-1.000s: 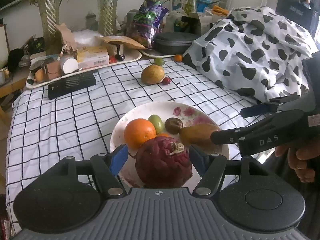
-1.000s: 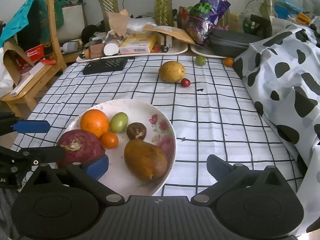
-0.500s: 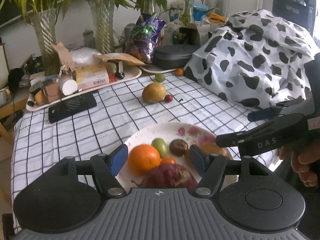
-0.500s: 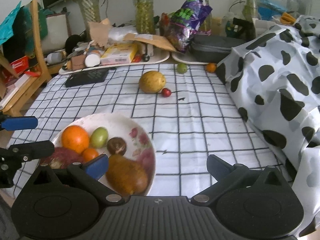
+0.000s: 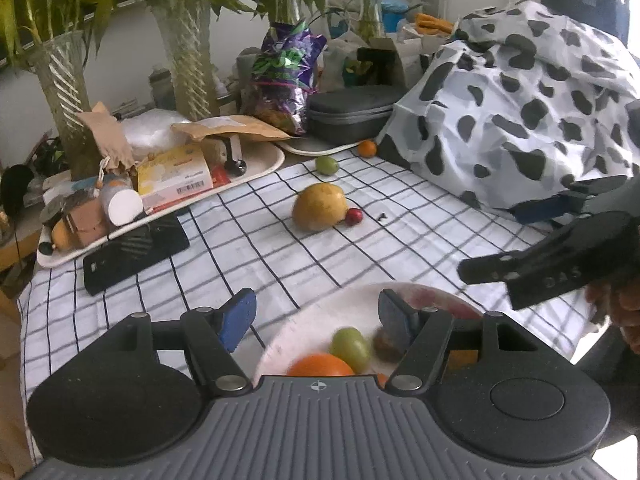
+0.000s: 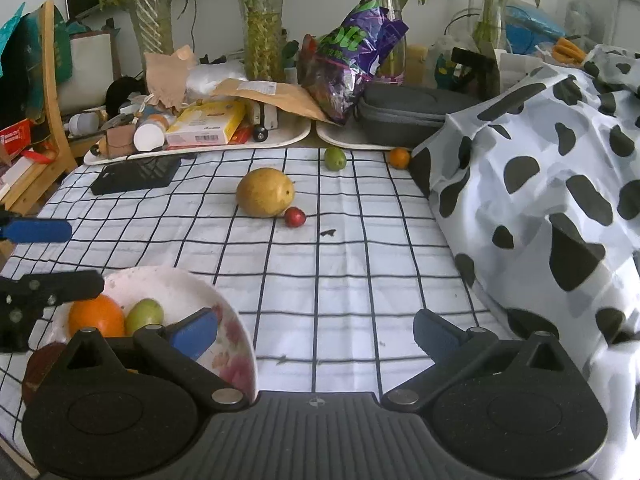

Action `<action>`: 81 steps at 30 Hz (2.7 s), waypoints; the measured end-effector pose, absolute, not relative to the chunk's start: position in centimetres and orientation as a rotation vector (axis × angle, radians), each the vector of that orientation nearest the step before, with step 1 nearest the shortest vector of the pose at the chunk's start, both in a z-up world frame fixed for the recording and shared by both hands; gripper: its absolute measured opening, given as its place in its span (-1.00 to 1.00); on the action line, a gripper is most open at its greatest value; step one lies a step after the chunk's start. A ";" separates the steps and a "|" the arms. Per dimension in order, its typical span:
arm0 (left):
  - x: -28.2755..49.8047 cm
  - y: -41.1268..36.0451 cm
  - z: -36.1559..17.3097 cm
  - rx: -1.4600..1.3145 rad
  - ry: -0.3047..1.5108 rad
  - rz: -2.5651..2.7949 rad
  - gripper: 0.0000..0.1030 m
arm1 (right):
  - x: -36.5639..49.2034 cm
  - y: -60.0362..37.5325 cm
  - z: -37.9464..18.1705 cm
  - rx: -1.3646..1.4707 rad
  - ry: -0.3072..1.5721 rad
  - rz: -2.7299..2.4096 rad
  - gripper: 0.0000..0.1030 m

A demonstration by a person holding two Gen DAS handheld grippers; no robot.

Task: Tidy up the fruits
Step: 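Lift both open tools away from the plate, then grasp the small red fruit with the right tool, then grasp the large yellow passion fruit with the left tool while the right tool holds the red fruit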

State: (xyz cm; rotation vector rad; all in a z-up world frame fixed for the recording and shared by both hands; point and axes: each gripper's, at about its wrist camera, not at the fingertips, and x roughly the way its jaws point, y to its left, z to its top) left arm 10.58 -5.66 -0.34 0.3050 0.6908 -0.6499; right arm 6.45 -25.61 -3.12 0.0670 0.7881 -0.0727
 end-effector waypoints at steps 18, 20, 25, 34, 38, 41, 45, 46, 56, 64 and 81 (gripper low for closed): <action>18.7 -7.7 -2.5 0.317 0.726 -0.667 0.28 | 13.3 -26.7 -4.1 -0.004 0.808 -0.013 1.00; 19.2 -7.9 -2.9 0.325 0.730 -0.671 0.28 | 14.1 -26.6 -4.3 -0.023 0.807 0.004 1.00; 20.6 -7.9 -3.6 0.335 0.742 -0.670 0.28 | 16.1 -26.5 -5.2 -0.078 0.824 0.038 0.77; 22.2 -8.3 -4.3 0.354 0.749 -0.684 0.28 | 19.6 -25.7 -6.6 -0.162 0.838 0.127 0.29; 22.8 -8.3 -4.6 0.361 0.753 -0.685 0.28 | 21.0 -25.2 -7.5 -0.187 0.859 0.157 0.11; 23.0 -8.3 -4.8 0.362 0.758 -0.689 0.28 | 21.7 -25.2 -8.1 -0.189 0.880 0.156 0.03; 23.1 -8.4 -4.8 0.366 0.756 -0.697 0.28 | 22.3 -25.6 -8.2 -0.146 0.878 0.172 -0.11; 23.1 -8.4 -4.8 0.366 0.755 -0.699 0.28 | 22.4 -25.8 -8.2 -0.131 0.879 0.175 -0.22; 22.5 -9.3 -5.0 0.388 0.732 -0.740 0.28 | 22.2 -26.2 -8.1 -0.100 0.892 0.201 -0.60; 22.5 -11.1 -5.2 0.393 0.718 -0.786 0.28 | 21.0 -28.3 -7.3 -0.081 0.865 0.170 -0.60; 23.7 -16.0 -7.3 0.507 0.676 -0.833 0.28 | 19.0 -32.1 -7.1 -0.046 0.848 0.141 -0.59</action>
